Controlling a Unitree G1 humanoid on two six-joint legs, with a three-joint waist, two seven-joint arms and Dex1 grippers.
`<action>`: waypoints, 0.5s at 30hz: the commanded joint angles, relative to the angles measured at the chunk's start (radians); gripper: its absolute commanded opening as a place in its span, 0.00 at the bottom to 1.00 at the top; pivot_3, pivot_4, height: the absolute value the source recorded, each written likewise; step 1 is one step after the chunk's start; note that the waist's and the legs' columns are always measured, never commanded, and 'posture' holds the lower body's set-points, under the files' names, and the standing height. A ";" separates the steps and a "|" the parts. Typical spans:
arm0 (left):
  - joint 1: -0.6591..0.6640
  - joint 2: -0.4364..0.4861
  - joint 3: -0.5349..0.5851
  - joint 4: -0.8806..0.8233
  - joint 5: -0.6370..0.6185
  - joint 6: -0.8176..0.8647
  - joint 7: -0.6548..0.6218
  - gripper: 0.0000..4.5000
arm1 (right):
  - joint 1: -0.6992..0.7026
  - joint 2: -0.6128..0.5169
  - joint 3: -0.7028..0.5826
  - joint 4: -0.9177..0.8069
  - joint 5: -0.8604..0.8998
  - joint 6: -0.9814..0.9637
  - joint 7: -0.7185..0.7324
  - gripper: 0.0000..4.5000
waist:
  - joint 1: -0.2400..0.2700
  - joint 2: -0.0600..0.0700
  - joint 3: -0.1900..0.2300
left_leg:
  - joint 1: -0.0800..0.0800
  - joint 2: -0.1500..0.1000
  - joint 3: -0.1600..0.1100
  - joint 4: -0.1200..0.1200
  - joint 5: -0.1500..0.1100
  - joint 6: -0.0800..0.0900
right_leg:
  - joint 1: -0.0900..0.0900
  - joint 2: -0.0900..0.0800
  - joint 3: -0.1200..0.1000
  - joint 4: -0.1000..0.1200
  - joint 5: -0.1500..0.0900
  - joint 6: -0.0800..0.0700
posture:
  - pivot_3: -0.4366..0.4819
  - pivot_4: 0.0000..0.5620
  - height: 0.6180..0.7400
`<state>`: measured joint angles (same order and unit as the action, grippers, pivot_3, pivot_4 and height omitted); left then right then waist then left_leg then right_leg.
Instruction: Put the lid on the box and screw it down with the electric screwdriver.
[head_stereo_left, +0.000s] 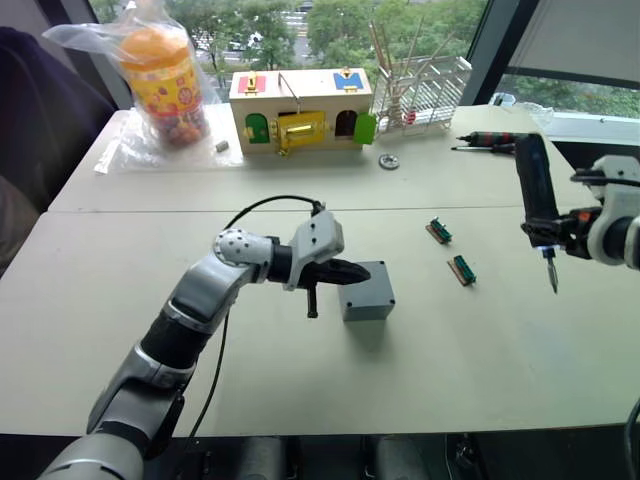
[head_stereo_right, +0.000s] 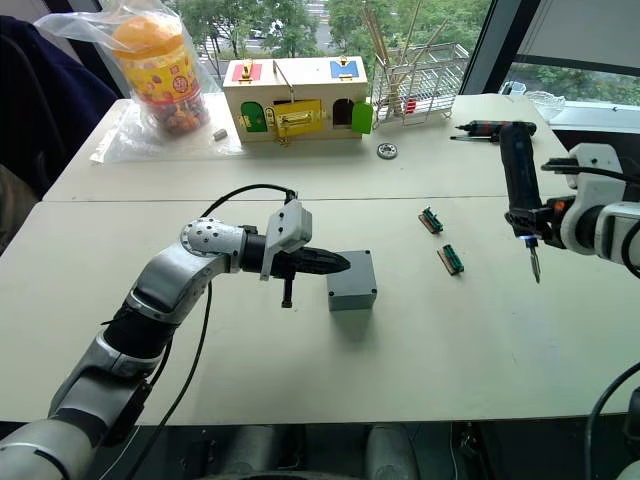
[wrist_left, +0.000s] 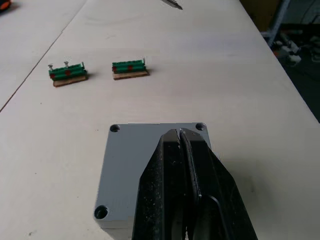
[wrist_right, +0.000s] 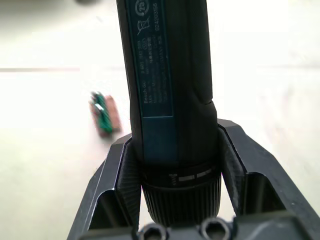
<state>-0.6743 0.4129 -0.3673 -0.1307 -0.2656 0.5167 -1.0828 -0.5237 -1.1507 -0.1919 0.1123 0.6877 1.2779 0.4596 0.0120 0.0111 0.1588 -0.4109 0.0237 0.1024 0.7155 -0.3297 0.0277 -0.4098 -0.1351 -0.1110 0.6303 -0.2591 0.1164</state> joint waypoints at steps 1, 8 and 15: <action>0.008 0.004 -0.036 -0.053 0.018 -0.035 -0.013 0.00 | -0.012 -0.055 0.045 0.074 -0.005 0.036 0.149 0.39 | -0.005 0.001 0.000 | 0.001 0.001 0.000 0.000 0.000 0.000 | 0.000 0.000 0.000 0.001 0.000 0.000 | 0.48 0.27 0.74; 0.052 0.003 -0.047 -0.119 0.005 -0.007 0.007 0.00 | -0.111 -0.028 0.191 0.275 -0.090 0.035 0.293 0.39 | -0.009 0.005 0.002 | 0.001 0.001 0.002 0.000 0.000 0.000 | -0.001 0.000 0.001 0.000 0.001 -0.001 | 0.48 0.27 0.74; 0.076 0.011 -0.018 -0.167 -0.013 0.038 0.042 0.00 | -0.209 0.013 0.292 0.440 -0.210 -0.033 0.387 0.39 | 0.002 0.005 0.002 | 0.001 0.001 0.001 0.002 0.000 0.000 | 0.000 0.000 0.001 0.000 0.001 -0.001 | 0.48 0.27 0.74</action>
<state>-0.5947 0.4209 -0.4145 -0.2594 -0.2674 0.5522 -1.0549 -0.6984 -1.1220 0.1066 0.5393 0.5080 1.2695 0.8172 0.0145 0.0162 0.1611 -0.4103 0.0247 0.1036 0.7176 -0.3295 0.0273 -0.4098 -0.1349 -0.1097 0.6306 -0.2583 0.1156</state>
